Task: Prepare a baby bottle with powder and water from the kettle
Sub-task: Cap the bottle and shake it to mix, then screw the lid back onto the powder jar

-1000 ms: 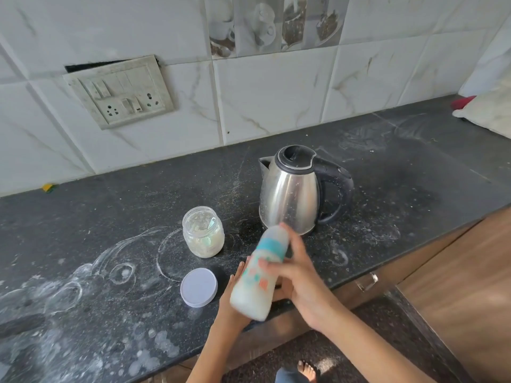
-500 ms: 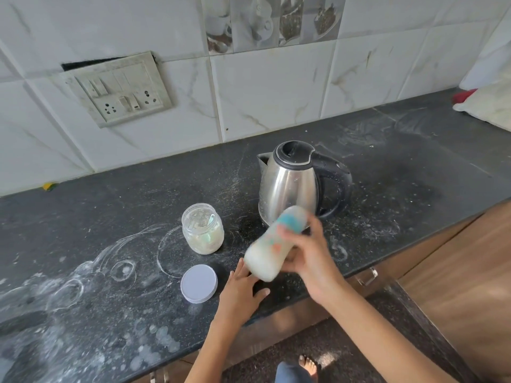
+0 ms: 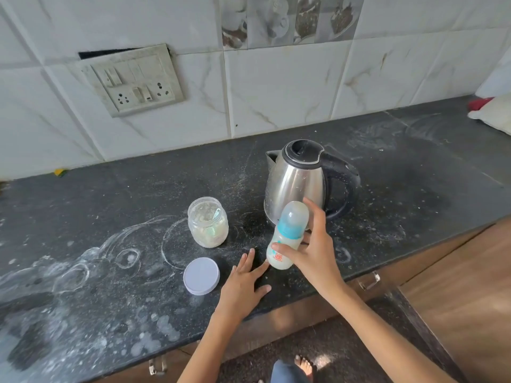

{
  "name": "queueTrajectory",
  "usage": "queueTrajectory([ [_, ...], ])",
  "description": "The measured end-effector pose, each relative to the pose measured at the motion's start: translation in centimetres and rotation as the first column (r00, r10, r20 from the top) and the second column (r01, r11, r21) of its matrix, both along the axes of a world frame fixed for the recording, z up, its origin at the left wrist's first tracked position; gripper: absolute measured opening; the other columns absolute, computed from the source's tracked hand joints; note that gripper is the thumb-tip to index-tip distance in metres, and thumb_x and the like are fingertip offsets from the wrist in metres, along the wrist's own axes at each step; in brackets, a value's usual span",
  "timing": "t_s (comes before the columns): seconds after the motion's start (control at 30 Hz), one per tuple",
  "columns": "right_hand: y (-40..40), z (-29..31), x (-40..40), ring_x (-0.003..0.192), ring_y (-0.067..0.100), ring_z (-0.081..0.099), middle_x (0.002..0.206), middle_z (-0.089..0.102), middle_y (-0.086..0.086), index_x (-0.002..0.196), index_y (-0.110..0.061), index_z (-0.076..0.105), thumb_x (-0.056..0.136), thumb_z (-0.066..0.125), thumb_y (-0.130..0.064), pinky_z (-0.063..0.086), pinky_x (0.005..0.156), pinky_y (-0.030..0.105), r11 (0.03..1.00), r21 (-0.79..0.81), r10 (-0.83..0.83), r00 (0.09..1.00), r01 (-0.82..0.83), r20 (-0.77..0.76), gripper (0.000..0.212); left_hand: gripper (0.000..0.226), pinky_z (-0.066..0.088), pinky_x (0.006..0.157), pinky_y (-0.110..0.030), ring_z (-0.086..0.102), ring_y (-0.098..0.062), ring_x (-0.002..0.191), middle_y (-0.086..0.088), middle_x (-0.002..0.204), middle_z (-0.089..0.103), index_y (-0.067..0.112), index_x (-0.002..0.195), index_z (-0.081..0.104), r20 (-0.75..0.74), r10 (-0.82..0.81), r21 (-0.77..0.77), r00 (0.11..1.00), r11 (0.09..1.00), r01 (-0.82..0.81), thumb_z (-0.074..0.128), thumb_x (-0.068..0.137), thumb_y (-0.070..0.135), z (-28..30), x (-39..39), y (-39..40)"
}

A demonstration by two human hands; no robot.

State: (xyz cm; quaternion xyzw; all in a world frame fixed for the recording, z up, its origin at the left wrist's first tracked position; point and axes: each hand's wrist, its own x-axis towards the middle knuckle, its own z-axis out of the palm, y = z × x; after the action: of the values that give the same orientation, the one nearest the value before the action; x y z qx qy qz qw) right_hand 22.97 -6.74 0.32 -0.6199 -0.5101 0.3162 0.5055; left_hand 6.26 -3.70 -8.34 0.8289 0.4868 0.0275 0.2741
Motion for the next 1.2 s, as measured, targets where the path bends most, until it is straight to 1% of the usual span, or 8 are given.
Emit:
queueTrajectory([
  [0.23, 1.1, -4.4, 1.7, 0.114, 0.016, 0.056, 0.125, 0.055, -0.008, 0.131, -0.032, 0.038, 0.057, 0.093, -0.012, 0.052, 0.097, 0.046, 0.999, -0.037, 0.012, 0.981, -0.005, 0.195, 0.095, 0.060, 0.005, 0.120, -0.040, -0.006, -0.020, 0.148, 0.000, 0.160, -0.010, 0.037, 0.148, 0.019, 0.006, -0.003, 0.010, 1.000, 1.000, 0.002, 0.048, 0.096, 0.040, -0.6, 0.1, 0.3],
  [0.47, 1.4, -5.6, 1.7, 0.122, 0.016, 0.053, 0.131, 0.050, -0.011, 0.132, -0.028, 0.039, 0.059, 0.092, -0.016, 0.051, 0.100, 0.045, 0.999, -0.039, 0.021, 0.979, -0.013, 0.202, 0.091, 0.060, 0.012, 0.120, -0.039, -0.002, -0.016, 0.148, 0.002, 0.160, -0.003, 0.036, 0.148, 0.023, 0.014, 0.020, -0.031, 1.000, 0.999, -0.019, 0.051, 0.095, 0.039, 0.3, 0.0, 0.1],
  [0.57, -0.1, -5.0, 0.8, 0.129, 0.017, 0.047, 0.137, 0.045, -0.005, 0.139, -0.016, 0.037, 0.063, 0.090, -0.014, 0.048, 0.104, 0.040, 0.998, 0.025, -0.056, 0.952, 0.051, 0.300, 0.093, 0.056, 0.028, 0.115, -0.032, 0.015, -0.011, 0.146, 0.006, 0.159, 0.012, 0.036, 0.145, 0.031, 0.112, 0.073, -0.015, 0.991, 0.997, -0.071, 0.054, 0.093, 0.038, 1.5, -0.4, -0.2],
  [0.67, -3.0, -4.3, -0.9, 0.125, 0.024, 0.049, 0.135, 0.047, 0.009, 0.134, -0.005, 0.044, 0.072, 0.082, -0.006, 0.051, 0.097, 0.037, 0.958, 0.255, -0.237, 0.871, 0.135, 0.431, 0.072, 0.047, 0.044, 0.098, -0.027, 0.052, -0.013, 0.125, 0.005, 0.148, 0.042, 0.032, 0.137, 0.047, 0.246, 0.170, 0.107, 0.954, 0.974, -0.201, 0.058, 0.091, 0.036, 3.4, -1.6, -0.8],
  [0.77, -4.3, -4.0, -3.3, 0.119, 0.020, 0.053, 0.128, 0.051, 0.009, 0.125, -0.007, 0.053, 0.080, 0.075, -0.004, 0.054, 0.092, 0.029, 0.936, 0.351, -0.153, 0.879, -0.018, 0.453, 0.051, 0.039, 0.047, 0.085, -0.025, 0.061, -0.016, 0.111, 0.005, 0.125, 0.063, 0.022, 0.126, 0.060, 0.307, 0.318, 0.259, 0.897, 0.879, -0.401, 0.063, 0.089, 0.034, 4.6, -4.1, -1.1],
  [0.87, -2.5, -4.2, -5.4, 0.117, 0.020, 0.055, 0.125, 0.055, 0.007, 0.121, -0.007, 0.057, 0.084, 0.071, -0.007, 0.056, 0.085, 0.030, 0.925, 0.329, 0.004, 0.872, -0.189, 0.490, 0.040, 0.046, 0.050, 0.088, -0.038, 0.059, -0.023, 0.115, 0.001, 0.127, 0.062, 0.022, 0.124, 0.061, 0.243, 0.468, 0.287, 0.850, 0.802, -0.524, 0.068, 0.083, 0.040, 4.4, -6.9, -1.0],
  [1.0, 1.9, -4.1, -7.4, 0.116, 0.021, 0.055, 0.125, 0.054, 0.006, 0.120, -0.008, 0.056, 0.080, 0.073, -0.007, 0.055, 0.088, 0.038, 0.940, 0.266, 0.076, 0.892, -0.213, 0.446, 0.044, 0.073, 0.037, 0.106, -0.041, 0.042, -0.025, 0.134, -0.004, 0.146, 0.045, 0.030, 0.136, 0.049, 0.046, 0.538, 0.152, 0.842, 0.829, -0.538, 0.074, 0.071, 0.054, 2.8, -8.8, -0.4],
  [1.2, 7.3, -5.1, -8.7, 0.129, 0.021, 0.045, 0.141, 0.041, 0.007, 0.141, -0.011, 0.037, 0.073, 0.083, -0.027, 0.047, 0.094, 0.032, 0.981, -0.046, 0.190, 0.893, -0.188, 0.409, 0.083, 0.068, 0.038, 0.096, -0.032, 0.058, -0.023, 0.109, 0.002, 0.122, 0.064, 0.027, 0.120, 0.062, 0.082, 0.555, 0.200, 0.828, 0.804, -0.559, 0.081, 0.058, 0.048, 2.1, -8.3, -0.1],
])
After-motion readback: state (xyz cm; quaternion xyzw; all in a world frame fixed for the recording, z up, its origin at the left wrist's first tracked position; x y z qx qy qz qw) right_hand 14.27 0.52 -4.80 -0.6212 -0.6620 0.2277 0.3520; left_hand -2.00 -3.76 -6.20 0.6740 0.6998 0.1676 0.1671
